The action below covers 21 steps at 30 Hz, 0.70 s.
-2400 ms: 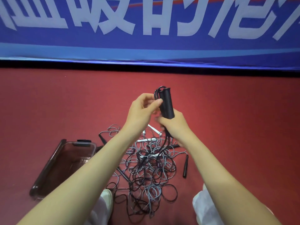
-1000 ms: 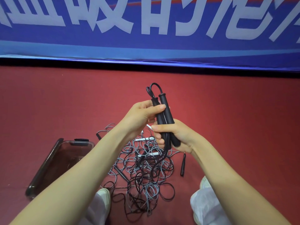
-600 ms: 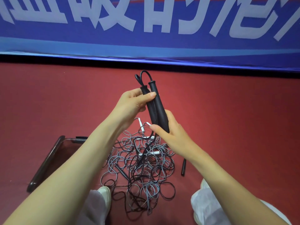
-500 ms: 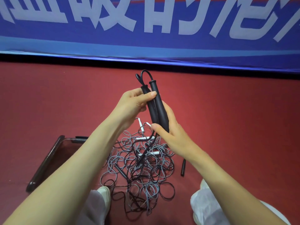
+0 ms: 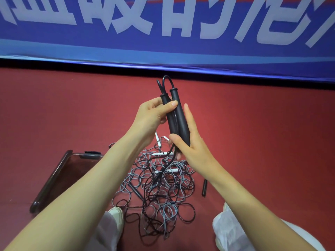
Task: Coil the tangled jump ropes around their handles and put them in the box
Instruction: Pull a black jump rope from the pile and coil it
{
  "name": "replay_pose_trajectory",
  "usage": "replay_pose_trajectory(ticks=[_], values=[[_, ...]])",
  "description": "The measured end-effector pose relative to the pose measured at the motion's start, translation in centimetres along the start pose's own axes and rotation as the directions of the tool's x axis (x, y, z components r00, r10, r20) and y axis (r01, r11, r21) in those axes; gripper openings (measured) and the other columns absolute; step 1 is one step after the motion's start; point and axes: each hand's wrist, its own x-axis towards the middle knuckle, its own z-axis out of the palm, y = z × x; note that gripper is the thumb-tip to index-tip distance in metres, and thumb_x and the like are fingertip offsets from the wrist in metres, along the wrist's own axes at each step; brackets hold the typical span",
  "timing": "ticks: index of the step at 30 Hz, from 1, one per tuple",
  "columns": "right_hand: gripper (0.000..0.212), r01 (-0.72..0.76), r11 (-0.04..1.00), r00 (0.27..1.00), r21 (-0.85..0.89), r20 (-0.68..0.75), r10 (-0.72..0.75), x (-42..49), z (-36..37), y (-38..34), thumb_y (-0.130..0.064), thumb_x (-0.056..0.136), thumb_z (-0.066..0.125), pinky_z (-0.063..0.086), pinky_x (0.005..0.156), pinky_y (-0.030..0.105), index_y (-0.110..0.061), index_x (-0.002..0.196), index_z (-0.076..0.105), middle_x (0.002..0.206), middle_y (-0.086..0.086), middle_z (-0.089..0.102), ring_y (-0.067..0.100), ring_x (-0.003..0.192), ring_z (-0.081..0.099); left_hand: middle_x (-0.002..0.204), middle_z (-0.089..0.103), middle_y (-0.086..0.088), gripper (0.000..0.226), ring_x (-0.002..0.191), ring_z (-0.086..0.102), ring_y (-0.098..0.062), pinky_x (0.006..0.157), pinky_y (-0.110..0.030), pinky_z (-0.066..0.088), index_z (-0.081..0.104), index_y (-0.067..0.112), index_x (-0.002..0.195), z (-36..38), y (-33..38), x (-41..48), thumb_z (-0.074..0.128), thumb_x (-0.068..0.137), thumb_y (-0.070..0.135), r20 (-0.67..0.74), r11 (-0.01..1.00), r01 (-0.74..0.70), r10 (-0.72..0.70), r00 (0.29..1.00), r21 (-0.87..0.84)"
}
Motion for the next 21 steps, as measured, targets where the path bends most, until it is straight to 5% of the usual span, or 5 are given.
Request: replay_pose_trajectory(ticks=[3,8,11,13,21], values=[[0.075,0.046,0.999,0.999,0.011,0.021,-0.046,0.07,-0.05,0.05,-0.023,0.099,0.052,0.05,0.058,0.035,-0.065,0.141,0.005,0.097,0.008,0.064,0.021,0.069,0.055,0.096,0.063,-0.014,0.018,0.088,0.054,-0.025,0.083,-0.037,0.037,0.069,0.01,0.096,-0.2,0.09,-0.05,0.073,0.081,0.019,0.022,0.999,0.035,-0.035,0.999,-0.029],[0.072,0.043,0.995,0.999,0.091,-0.003,-0.042,0.11,0.08,-0.05,-0.015,0.1,0.05,0.053,0.074,0.047,-0.051,0.146,0.009,0.105,-0.027,0.062,0.01,0.084,0.06,0.086,0.067,-0.001,0.013,0.072,0.064,-0.01,0.074,-0.023,0.05,0.065,0.008,0.103,0.2,-0.08,-0.2,0.062,0.09,0.012,0.044,0.999,0.016,-0.014,0.999,-0.032],[0.07,0.059,0.991,0.998,0.12,-0.032,-0.056,0.19,0.05,-0.14,-0.008,0.099,0.049,0.051,0.081,0.029,-0.039,0.148,0.009,0.104,-0.046,0.054,0.002,0.088,0.058,0.065,0.062,0.01,0.018,0.055,0.056,-0.003,0.068,-0.025,0.044,0.061,0.005,0.109,0.54,0.04,-0.51,0.059,0.093,0.013,0.072,0.999,0.017,-0.014,0.997,-0.051],[0.07,0.057,0.988,0.998,0.141,-0.04,-0.052,0.18,0.02,-0.27,-0.007,0.099,0.049,0.049,0.081,0.02,-0.043,0.145,0.011,0.104,-0.043,0.057,-0.001,0.088,0.058,0.06,0.06,0.012,0.016,0.053,0.054,-0.002,0.063,-0.023,0.043,0.061,0.005,0.107,0.62,0.23,-0.59,0.057,0.094,0.014,0.109,0.999,0.018,-0.013,0.994,-0.048],[0.073,-0.058,0.975,0.993,0.216,0.111,0.034,0.02,0.26,0.0,-0.013,0.1,0.048,0.046,0.057,0.025,-0.046,0.147,0.001,0.086,0.004,0.065,0.01,0.071,0.061,0.072,0.068,0.002,0.007,0.061,0.062,-0.008,0.065,-0.019,0.05,0.066,0.009,0.091,-0.01,-0.36,-0.11,0.06,0.092,0.012,0.12,0.992,0.123,-0.117,0.986,-0.038]])
